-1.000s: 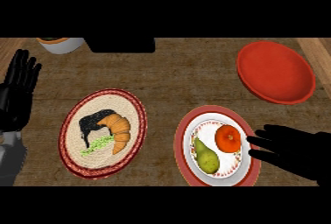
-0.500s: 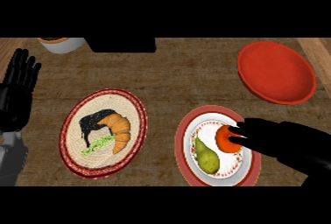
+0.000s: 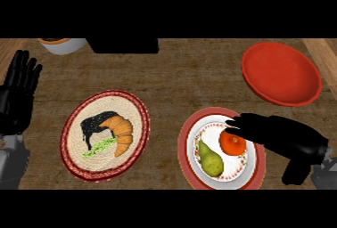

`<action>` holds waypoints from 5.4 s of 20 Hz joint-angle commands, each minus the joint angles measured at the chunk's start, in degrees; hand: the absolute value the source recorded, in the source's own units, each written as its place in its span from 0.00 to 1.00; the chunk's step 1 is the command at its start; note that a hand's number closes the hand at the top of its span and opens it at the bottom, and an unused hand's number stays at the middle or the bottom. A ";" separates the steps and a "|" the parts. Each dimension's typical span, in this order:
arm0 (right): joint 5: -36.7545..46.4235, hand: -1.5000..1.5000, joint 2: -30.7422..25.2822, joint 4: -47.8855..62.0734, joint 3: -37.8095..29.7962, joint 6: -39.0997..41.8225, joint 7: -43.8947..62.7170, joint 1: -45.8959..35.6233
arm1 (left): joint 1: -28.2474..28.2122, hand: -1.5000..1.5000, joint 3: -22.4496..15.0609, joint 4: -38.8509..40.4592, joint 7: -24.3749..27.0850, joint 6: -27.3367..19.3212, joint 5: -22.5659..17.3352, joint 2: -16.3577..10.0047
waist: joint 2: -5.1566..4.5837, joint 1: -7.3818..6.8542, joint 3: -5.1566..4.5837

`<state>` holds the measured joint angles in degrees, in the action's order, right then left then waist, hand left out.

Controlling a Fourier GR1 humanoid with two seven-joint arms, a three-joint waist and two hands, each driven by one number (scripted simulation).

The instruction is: Pick the squash from the plate and place it in the bowl

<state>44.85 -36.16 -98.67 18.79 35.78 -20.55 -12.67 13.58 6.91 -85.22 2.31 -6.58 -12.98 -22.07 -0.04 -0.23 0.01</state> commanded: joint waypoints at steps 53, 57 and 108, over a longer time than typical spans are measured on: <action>16.52 1.00 -10.64 49.20 -32.21 -19.98 -20.00 -8.03 | -0.19 0.50 7.24 -1.77 -0.95 4.95 3.80 4.23 | -2.55 1.45 0.76; 13.95 1.00 -16.61 57.29 -38.28 -21.82 -22.63 -10.01 | 0.46 0.50 6.47 -2.55 -1.04 5.14 3.90 4.49 | -2.56 -0.90 0.99; 3.64 1.00 -8.99 82.06 -28.00 -12.77 -27.68 -45.41 | 2.28 0.50 5.21 -1.01 -3.17 7.91 3.79 3.67 | -0.59 -2.17 0.08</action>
<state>47.18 -49.13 -17.64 -10.87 22.40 -46.20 -58.17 16.44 11.37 -84.97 0.73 -0.28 -7.97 -16.95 -0.82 -2.89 0.09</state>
